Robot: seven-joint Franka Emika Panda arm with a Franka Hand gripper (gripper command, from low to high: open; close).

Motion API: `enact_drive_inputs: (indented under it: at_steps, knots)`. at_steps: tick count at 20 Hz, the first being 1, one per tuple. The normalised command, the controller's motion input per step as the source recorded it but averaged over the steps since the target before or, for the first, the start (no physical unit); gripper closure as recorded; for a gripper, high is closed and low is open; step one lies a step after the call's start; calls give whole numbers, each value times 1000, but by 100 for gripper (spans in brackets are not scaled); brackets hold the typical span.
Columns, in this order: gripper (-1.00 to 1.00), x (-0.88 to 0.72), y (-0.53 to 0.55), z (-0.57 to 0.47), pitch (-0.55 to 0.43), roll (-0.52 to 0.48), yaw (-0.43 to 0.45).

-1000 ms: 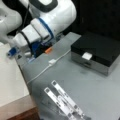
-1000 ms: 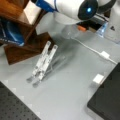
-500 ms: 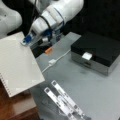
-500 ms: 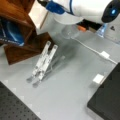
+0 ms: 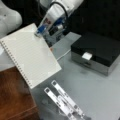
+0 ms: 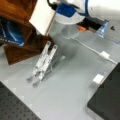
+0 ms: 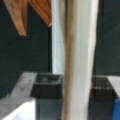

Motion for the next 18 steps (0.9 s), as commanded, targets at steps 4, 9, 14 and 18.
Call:
enact_drive_inputs:
  at_steps: [4,9,14,18]
  knots:
    - [100,250,183,-40,-12,141,98]
    - [100,251,272,-283,-84,197,21]
    - [100,170,205,-380,-85,65,-20]
    - [100,69,117,-347,-82,-153,-63]
